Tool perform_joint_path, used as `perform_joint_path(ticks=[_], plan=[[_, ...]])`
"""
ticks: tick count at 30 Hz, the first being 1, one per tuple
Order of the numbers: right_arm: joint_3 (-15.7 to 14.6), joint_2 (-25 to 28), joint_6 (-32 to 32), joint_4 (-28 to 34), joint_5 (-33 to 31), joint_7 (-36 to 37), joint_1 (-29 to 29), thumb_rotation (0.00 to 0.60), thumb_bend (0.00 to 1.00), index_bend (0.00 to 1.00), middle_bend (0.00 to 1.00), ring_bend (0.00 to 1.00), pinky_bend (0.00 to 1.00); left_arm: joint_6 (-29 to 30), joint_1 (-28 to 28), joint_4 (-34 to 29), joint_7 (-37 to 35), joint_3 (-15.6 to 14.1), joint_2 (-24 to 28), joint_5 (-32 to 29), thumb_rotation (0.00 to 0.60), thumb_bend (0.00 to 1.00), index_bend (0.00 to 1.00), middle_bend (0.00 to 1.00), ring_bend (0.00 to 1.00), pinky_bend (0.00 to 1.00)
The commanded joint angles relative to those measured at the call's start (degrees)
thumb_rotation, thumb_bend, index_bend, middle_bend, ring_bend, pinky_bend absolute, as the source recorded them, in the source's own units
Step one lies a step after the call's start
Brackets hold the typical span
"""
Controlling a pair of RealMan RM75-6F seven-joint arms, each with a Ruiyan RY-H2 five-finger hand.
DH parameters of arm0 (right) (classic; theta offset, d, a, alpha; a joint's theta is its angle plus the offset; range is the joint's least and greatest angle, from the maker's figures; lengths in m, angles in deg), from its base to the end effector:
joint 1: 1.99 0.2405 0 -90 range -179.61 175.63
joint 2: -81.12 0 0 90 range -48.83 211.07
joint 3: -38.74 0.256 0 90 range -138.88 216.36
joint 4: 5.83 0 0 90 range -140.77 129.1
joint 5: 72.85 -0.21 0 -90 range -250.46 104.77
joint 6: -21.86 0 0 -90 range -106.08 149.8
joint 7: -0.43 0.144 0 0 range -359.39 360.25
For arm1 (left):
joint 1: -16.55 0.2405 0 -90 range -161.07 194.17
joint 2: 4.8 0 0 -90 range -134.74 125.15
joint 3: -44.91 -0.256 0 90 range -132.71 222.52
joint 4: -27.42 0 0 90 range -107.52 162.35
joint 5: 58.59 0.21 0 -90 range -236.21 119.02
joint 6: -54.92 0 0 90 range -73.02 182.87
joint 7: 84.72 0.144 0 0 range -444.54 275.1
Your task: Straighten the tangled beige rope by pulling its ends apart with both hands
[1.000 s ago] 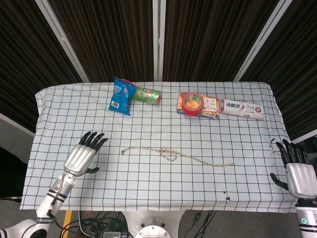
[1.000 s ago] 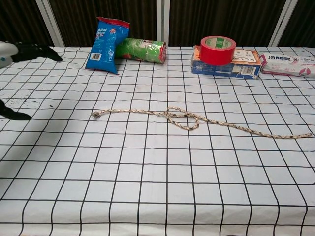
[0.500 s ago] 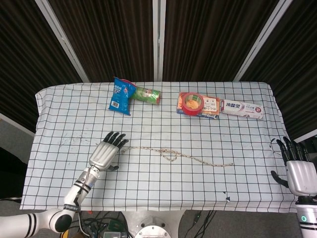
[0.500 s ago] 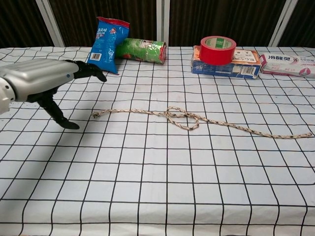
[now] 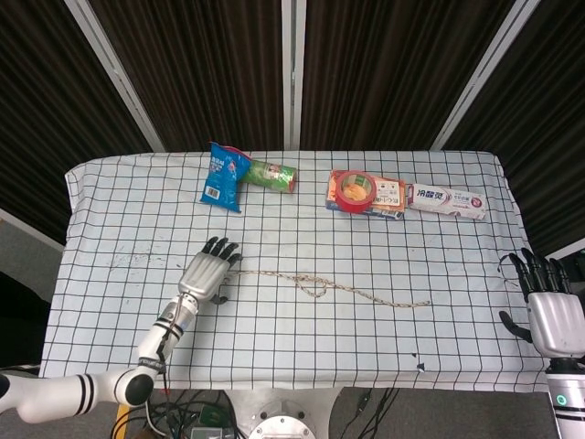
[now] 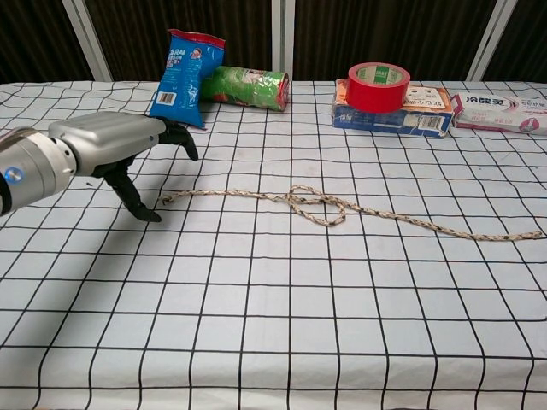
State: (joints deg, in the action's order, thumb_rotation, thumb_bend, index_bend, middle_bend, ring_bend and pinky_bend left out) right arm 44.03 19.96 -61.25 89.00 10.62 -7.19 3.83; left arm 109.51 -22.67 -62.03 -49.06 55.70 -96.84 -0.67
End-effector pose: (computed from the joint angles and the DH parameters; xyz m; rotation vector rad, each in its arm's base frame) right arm -0.3066 -0.1945 0.1753 1.3995 -0.7992 0.8032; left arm -0.1448 0.3150 -0.0398 -1.9247 -0.9224 -0.7819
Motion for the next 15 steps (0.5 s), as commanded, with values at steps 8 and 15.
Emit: perform_joint_path(ticks=[8, 15], plan=[[0.06, -0.28, 0.84, 0.11, -0.24, -0.21, 0.62, 0.6, 0.16, 0.0, 0.0, 0.0, 0.0, -0.78, -3.14, 4.04, -0.94, 0.74, -2.28, -2.42, 0.6, 0.12, 0.31, 0.13, 0.0, 0.06], [-0.01, -0.69, 0.8, -0.63, -0.29, 0.55, 0.63, 0.6, 0.16, 0.0, 0.0, 0.0, 0.0, -0.18, -3.88, 7.55, -3.62, 0.31, -4.28, -1.03, 0.6, 0.19, 0.38, 0.19, 0.0, 0.08]])
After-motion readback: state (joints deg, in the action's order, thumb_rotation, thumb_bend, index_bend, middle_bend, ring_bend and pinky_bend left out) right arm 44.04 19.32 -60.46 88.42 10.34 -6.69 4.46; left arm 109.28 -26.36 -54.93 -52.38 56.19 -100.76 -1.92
